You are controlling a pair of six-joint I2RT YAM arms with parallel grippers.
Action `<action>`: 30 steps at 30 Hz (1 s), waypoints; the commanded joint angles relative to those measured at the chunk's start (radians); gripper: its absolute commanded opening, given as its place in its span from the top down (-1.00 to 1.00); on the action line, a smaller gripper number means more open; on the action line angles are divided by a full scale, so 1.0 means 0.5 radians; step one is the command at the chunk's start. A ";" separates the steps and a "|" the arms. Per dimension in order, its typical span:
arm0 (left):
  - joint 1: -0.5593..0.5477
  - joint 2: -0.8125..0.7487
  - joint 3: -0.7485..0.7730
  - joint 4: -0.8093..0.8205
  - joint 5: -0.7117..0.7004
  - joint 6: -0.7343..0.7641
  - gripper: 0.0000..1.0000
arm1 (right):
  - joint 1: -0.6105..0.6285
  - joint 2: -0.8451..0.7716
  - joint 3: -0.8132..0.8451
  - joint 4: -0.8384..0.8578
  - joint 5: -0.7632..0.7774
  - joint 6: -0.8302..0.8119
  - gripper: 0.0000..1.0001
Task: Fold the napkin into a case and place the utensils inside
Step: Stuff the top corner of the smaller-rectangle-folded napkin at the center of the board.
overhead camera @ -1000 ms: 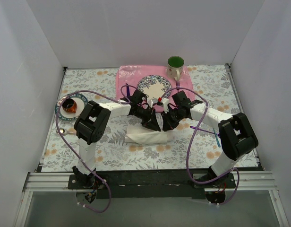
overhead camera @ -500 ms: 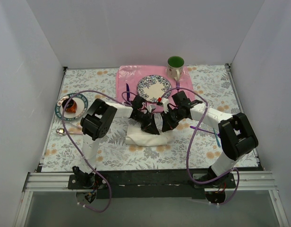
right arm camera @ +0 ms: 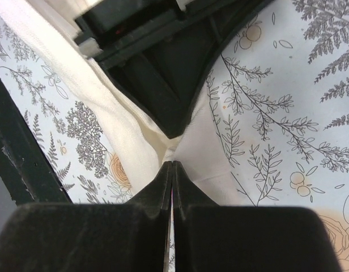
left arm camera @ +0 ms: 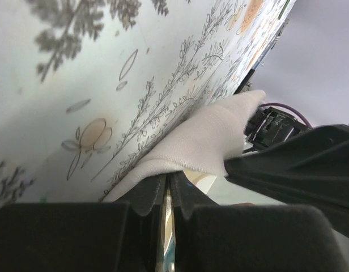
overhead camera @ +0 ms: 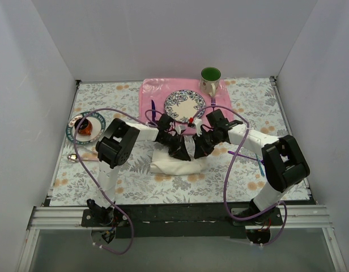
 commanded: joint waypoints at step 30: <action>0.033 -0.035 -0.266 0.385 -0.131 -0.286 1.00 | -0.004 -0.066 0.011 -0.058 0.001 0.020 0.97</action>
